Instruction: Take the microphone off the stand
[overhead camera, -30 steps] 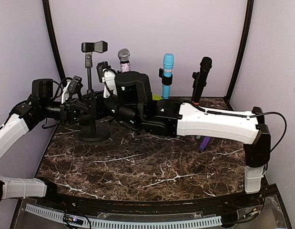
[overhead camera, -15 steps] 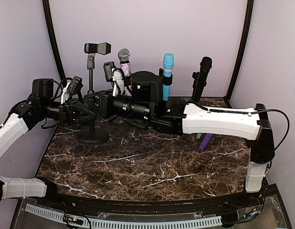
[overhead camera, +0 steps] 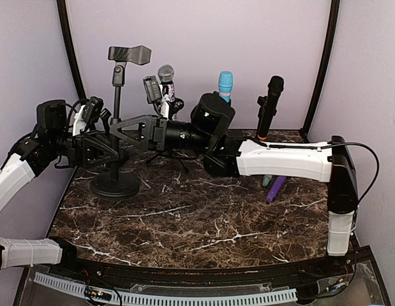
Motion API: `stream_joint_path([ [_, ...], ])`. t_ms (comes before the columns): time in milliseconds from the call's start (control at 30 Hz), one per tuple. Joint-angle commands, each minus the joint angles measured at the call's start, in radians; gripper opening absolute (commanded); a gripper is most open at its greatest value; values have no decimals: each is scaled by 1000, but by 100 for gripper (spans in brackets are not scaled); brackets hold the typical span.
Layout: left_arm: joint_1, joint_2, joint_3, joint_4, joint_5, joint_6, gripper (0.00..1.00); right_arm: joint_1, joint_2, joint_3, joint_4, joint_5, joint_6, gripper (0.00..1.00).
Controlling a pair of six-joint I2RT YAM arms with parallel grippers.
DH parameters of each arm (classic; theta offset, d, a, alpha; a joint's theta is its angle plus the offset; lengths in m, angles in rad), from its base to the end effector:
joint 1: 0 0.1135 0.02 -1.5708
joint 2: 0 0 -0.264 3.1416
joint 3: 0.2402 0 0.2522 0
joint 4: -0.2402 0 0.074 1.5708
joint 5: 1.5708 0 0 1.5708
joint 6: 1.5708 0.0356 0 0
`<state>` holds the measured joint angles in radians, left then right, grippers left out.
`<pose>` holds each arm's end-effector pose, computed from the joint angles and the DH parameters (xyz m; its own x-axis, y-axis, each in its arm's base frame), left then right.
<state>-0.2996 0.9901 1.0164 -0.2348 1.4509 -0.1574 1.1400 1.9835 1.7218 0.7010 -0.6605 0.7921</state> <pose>0.1759 -0.0913 0.3844 -0.3463 0.0874 -0.9340 0.9204 -0.1607 -0.3563 0.1766 0.4366 0.3933 -0.5511 0.1470 -0.8214 -0.7932 -0.3978 0.4610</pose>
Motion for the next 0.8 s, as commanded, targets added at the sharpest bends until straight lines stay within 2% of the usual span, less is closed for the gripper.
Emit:
stream_joint_path([
  [0, 36, -1, 8, 108, -36, -55, 0, 27, -51, 28, 181, -226, 74, 61],
  [100, 37, -1, 7, 112, -25, -59, 0, 14, -74, -20, 189, -183, 65, 77],
  [167, 36, -1, 7, 113, -22, -56, 0, 6, -94, -52, 160, -138, 43, 80],
  [300, 37, -2, 3, 118, -17, -50, 0, -2, -134, -84, -18, 26, -81, 81],
  [433, 37, -4, 6, 108, -18, -27, 0, 9, -155, -62, -261, 275, -210, 79],
  [500, 36, -5, 10, 85, -22, -2, 0, 22, -173, -85, -297, 368, -251, 80],
  [633, 37, -7, 14, 46, -25, 41, 0, 60, -198, -113, -315, 427, -321, 80],
  [767, 36, -2, 17, 15, -42, 91, 0, 88, -165, -59, -364, 448, -363, 77],
])
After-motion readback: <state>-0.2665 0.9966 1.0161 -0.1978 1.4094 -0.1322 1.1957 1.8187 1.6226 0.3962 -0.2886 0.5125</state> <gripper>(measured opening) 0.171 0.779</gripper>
